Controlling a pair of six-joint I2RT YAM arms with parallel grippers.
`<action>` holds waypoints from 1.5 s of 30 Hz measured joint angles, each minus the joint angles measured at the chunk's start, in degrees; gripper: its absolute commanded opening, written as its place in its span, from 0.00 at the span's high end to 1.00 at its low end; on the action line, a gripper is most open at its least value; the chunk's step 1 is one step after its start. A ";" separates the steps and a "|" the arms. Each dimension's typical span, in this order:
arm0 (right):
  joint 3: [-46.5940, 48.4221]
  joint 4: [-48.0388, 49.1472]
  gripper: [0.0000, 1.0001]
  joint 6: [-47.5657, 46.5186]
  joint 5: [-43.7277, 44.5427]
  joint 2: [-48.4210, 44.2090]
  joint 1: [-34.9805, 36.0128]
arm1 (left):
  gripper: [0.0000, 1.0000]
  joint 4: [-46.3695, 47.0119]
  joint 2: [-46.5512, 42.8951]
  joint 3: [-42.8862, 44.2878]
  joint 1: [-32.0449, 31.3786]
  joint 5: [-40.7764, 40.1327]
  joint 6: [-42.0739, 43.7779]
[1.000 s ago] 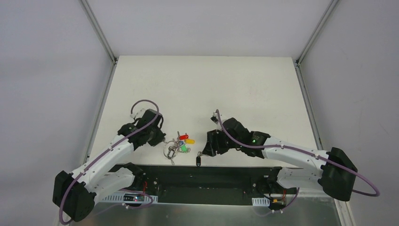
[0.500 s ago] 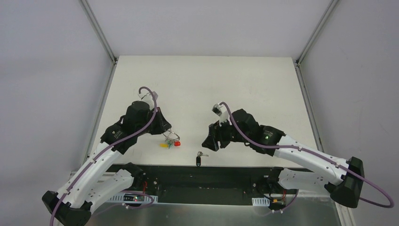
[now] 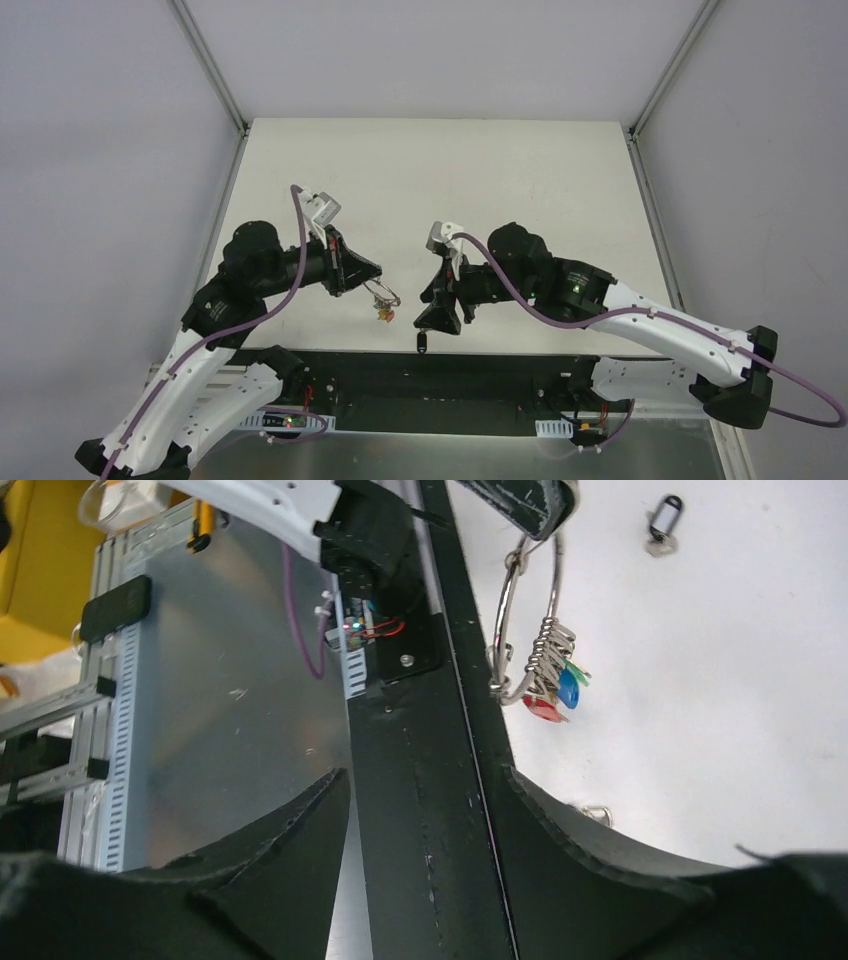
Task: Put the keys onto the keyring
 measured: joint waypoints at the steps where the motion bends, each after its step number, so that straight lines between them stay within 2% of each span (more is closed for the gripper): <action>1: 0.24 0.33 0.42 -0.90 -1.16 0.17 0.35 | 1.00 1.03 -0.90 0.00 0.00 1.33 0.33; 11: 1.25 7.82 0.44 -4.66 -5.22 3.04 1.66 | 1.00 9.11 -5.92 -0.02 0.00 11.58 1.14; 19: 5.95 14.29 0.45 -4.28 -3.56 6.40 5.33 | 1.00 10.25 -7.58 -0.02 0.00 13.18 1.14; 27: 10.97 14.82 0.48 -4.31 5.57 10.64 10.99 | 1.00 10.19 -9.62 -0.02 0.02 10.67 1.53; 31: 12.22 14.86 0.53 -4.87 12.04 12.55 13.57 | 1.00 9.64 -10.08 -0.02 0.04 9.07 1.79; 40: 11.91 16.06 0.61 -4.90 27.76 13.99 17.49 | 1.00 8.76 -11.43 0.17 0.04 5.99 2.32; 43: 10.67 17.31 0.63 -4.59 30.56 13.62 17.79 | 1.00 8.63 -11.50 0.70 0.04 5.49 2.62; 45: 10.34 17.62 0.69 -4.59 31.43 13.57 17.97 | 1.00 8.55 -11.50 0.87 0.04 5.49 2.64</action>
